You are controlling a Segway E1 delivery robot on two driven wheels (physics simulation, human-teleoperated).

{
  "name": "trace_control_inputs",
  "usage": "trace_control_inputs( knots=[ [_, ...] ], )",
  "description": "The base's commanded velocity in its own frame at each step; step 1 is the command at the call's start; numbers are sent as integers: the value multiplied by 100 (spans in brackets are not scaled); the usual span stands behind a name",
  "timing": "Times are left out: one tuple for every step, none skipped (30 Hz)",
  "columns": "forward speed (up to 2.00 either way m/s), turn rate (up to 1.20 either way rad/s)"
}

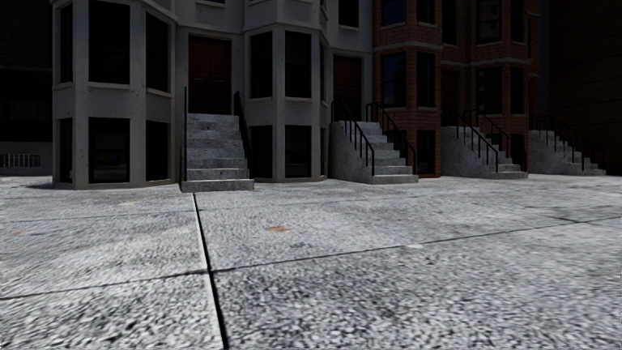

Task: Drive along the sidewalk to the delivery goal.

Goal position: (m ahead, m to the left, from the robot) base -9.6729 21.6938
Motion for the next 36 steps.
trace_control_inputs(
  knots=[
    [122, 72],
    [122, 72],
    [128, 75],
    [140, 75],
    [162, 76],
    [162, 76],
    [200, 76],
    [200, 76],
    [200, 76],
    [200, 76],
    [200, 76],
    [200, 76],
    [200, 80],
    [200, 81],
    [200, 81],
    [200, 82],
    [200, 82],
    [200, 83],
    [200, 84],
    [200, 84],
    [200, 84],
    [200, 85],
    [194, 88],
    [188, 89],
    [188, 89],
    [183, 90],
    [179, 92],
    [178, 93],
    [177, 93],
    [177, 93],
    [177, 93],
    [177, 93],
    [177, 93],
    [177, 93],
    [177, 93],
    [177, 93]
  ],
)
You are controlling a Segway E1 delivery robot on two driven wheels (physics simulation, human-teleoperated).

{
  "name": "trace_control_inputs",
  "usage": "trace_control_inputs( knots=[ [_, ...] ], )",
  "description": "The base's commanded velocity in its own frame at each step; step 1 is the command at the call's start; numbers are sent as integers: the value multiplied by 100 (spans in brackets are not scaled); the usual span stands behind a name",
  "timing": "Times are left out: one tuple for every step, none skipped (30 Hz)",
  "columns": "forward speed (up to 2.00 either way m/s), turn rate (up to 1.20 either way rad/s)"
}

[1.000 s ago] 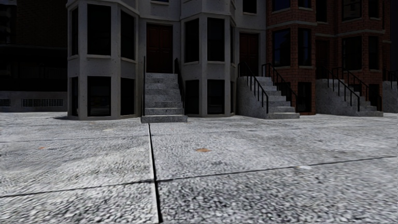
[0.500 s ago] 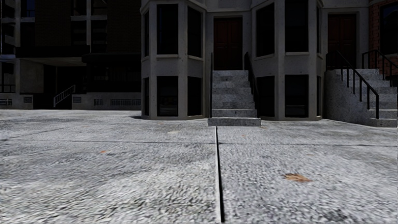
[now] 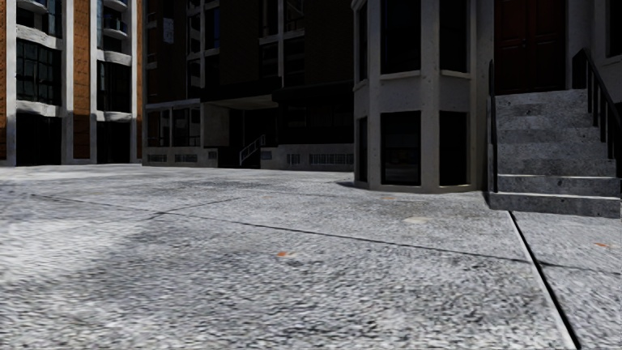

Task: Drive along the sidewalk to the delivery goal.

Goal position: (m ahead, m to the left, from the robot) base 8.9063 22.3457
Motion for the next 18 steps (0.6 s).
trace_control_inputs(
  knots=[
    [177, 93],
    [177, 93],
    [177, 93],
    [177, 93],
    [177, 93],
    [177, 93],
    [177, 93],
    [177, 93],
    [177, 93],
    [177, 93],
    [177, 93],
    [177, 93],
    [177, 93],
    [177, 93],
    [177, 93],
    [177, 93],
    [177, 93],
    [177, 93]
  ],
)
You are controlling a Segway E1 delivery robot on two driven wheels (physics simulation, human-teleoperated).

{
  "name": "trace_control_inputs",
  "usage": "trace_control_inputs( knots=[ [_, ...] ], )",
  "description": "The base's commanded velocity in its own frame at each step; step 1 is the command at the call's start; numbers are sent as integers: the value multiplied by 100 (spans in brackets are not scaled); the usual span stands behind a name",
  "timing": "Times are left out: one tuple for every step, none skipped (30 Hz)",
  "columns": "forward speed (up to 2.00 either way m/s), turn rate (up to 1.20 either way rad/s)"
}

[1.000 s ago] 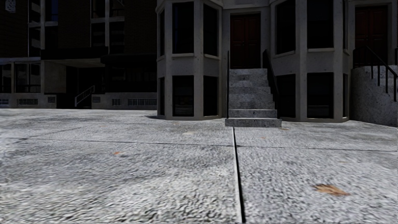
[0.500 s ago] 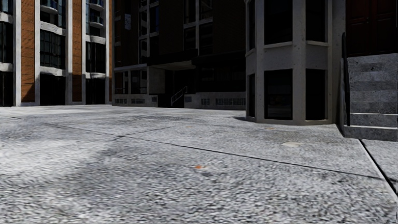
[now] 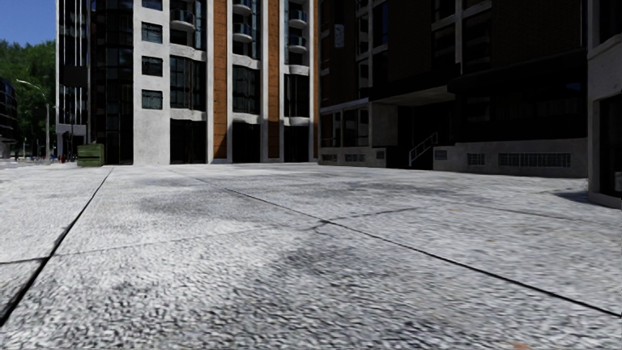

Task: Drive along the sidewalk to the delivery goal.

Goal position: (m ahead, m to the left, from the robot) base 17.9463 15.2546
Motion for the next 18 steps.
trace_control_inputs(
  knots=[
    [177, 93],
    [177, 93],
    [177, 93],
    [177, 93],
    [177, 93],
    [177, 93],
    [177, 93],
    [177, 93],
    [177, 93],
    [177, 93],
    [177, 93],
    [177, 93],
    [177, 93],
    [177, 93],
    [177, 93],
    [177, 93],
    [177, 92],
    [177, 92]
  ],
)
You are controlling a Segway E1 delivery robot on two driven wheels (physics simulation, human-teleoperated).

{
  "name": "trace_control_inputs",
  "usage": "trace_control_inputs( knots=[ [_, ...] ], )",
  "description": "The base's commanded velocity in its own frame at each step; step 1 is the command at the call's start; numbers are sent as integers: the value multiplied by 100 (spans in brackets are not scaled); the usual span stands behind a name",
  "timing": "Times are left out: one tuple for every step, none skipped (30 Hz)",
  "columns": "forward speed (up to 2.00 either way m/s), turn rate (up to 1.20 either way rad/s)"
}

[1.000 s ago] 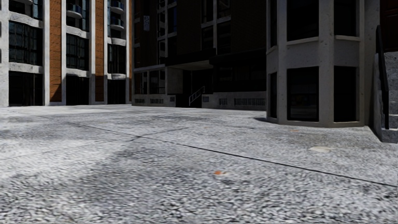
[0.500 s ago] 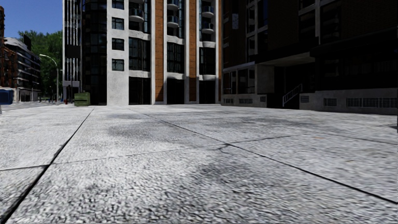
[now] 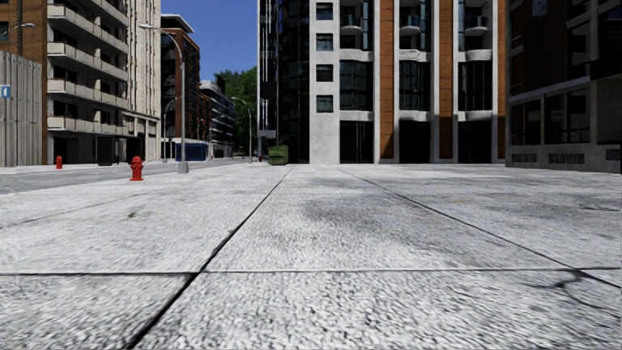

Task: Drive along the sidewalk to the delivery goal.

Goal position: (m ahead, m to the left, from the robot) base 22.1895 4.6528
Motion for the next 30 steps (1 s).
trace_control_inputs(
  knots=[
    [177, 92],
    [177, 83],
    [177, 71],
    [179, 62],
    [200, 46],
    [200, 39],
    [200, 0],
    [200, 0],
    [200, 0],
    [200, 0],
    [200, 0],
    [200, 0],
    [200, 0],
    [200, 0],
    [200, 0],
    [200, 0],
    [200, 0],
    [200, 0],
    [200, 0],
    [200, 0],
    [200, 0],
    [200, 0],
    [200, 0],
    [200, 0],
    [200, 0],
    [200, 0],
    [200, 0],
    [200, 0],
    [200, 0],
    [200, 0]
  ],
)
